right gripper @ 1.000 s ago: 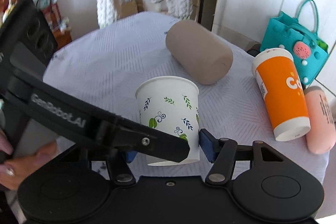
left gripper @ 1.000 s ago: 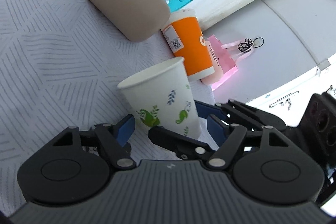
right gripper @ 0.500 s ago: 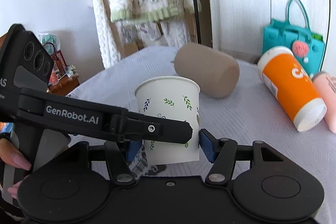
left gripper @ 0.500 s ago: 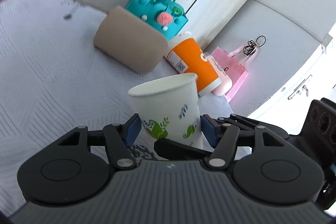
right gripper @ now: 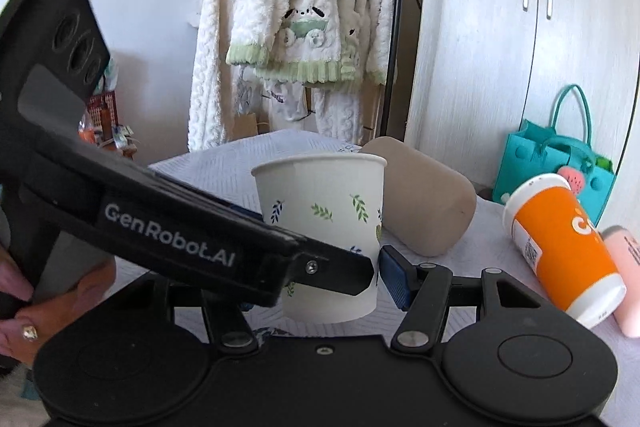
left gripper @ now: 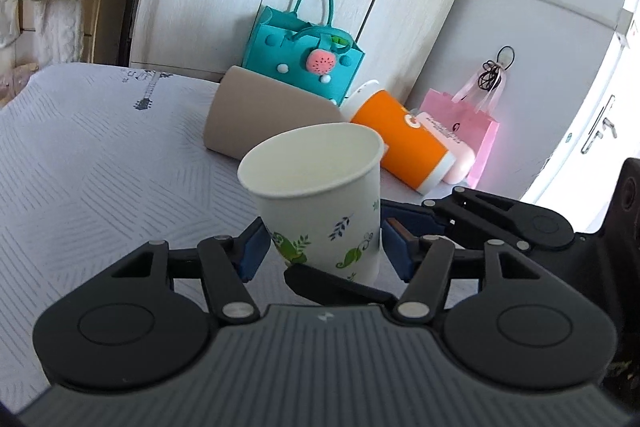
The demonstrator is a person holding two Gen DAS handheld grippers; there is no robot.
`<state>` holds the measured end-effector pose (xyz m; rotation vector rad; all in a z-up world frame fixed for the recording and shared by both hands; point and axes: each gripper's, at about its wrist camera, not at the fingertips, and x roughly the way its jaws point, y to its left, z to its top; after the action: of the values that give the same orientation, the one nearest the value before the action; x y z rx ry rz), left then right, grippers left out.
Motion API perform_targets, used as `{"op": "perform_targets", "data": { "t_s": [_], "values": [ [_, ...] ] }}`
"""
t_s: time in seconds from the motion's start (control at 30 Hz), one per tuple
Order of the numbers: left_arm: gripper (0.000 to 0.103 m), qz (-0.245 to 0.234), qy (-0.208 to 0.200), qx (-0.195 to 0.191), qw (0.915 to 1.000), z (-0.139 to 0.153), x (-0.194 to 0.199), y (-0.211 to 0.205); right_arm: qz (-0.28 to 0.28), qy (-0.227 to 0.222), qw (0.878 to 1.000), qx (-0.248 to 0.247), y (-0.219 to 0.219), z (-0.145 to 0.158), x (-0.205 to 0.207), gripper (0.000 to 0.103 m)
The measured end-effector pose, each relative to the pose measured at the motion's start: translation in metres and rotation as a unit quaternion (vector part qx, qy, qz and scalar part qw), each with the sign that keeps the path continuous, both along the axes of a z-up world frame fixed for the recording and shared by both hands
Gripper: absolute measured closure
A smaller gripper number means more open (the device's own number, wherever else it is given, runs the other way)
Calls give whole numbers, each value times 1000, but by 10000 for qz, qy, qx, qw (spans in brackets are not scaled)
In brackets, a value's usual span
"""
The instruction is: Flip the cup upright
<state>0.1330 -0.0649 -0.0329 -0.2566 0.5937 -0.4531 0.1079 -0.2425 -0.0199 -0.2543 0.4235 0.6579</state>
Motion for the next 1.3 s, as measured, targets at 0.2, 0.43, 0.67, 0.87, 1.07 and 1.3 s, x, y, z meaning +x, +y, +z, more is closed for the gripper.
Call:
{"op": "perform_targets", "data": {
  "t_s": [0.2,0.43,0.67,0.87,1.07,1.3],
  "values": [
    [43,-57,-103,177,9998,-1,7,0,-87,214,9997,-33,4,-5,15,38],
    [43,-112,16,157,9998,-5,20,0,-224,526,9979,292,-3,-7,29,38],
    [39,-103,47,253,9996,-4,19,-3,-297,583,9975,248,-1,-9,28,30],
    [31,-12,111,328,9994,0,9,6,-449,309,9985,90,-5,-3,12,16],
    [23,122,68,217,9997,10,-9,24,-754,291,9966,165,-19,0,-7,13],
    [23,207,68,297,9993,14,-20,33,-845,224,9959,251,-21,2,-25,12]
  ]
}}
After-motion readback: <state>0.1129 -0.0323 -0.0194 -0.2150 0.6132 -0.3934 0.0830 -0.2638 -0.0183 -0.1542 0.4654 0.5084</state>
